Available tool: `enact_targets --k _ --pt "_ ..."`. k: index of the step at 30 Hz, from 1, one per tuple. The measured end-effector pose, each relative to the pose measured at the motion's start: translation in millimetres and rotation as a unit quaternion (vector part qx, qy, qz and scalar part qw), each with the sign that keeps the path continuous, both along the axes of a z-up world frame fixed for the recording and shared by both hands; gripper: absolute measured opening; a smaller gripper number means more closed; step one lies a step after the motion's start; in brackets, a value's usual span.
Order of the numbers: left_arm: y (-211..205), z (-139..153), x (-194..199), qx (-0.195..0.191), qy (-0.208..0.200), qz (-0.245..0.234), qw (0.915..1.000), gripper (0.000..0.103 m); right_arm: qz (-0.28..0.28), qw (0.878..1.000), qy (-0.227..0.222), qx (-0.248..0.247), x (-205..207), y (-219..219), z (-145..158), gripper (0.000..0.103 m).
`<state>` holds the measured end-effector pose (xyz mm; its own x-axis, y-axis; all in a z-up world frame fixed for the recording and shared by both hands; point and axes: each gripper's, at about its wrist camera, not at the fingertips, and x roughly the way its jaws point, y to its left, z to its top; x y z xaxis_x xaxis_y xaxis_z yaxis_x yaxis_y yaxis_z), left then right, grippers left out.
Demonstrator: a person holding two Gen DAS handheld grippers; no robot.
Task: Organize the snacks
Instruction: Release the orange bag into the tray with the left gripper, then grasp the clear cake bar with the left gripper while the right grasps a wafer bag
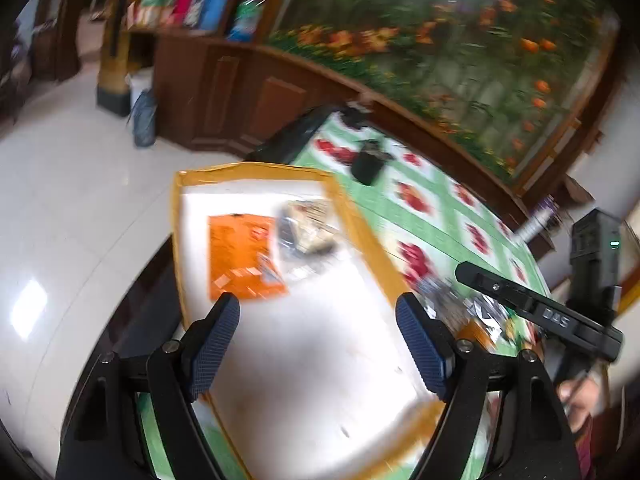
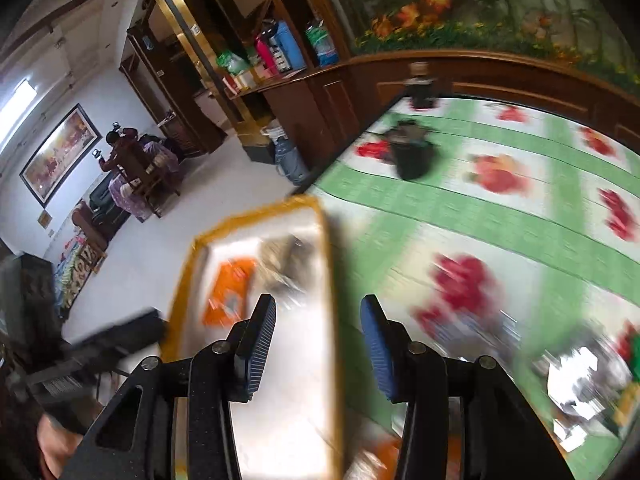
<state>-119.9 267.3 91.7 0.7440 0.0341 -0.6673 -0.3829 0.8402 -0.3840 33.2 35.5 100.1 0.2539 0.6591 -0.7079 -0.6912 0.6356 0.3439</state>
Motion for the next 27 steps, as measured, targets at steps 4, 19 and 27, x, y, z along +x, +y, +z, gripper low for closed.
enact_targets --k 4,19,27 --pt "-65 1 -23 0.017 -0.026 -0.055 0.9980 0.083 -0.031 0.999 -0.014 0.028 -14 -84 -1 0.048" --pt "-196 -58 9 0.057 0.057 -0.131 0.9881 0.083 -0.112 0.963 0.177 0.170 12 -209 -41 0.049" --pt "-204 -80 51 0.080 0.106 -0.115 0.9844 0.083 -0.076 0.974 0.158 0.143 -8 -181 -38 0.049"
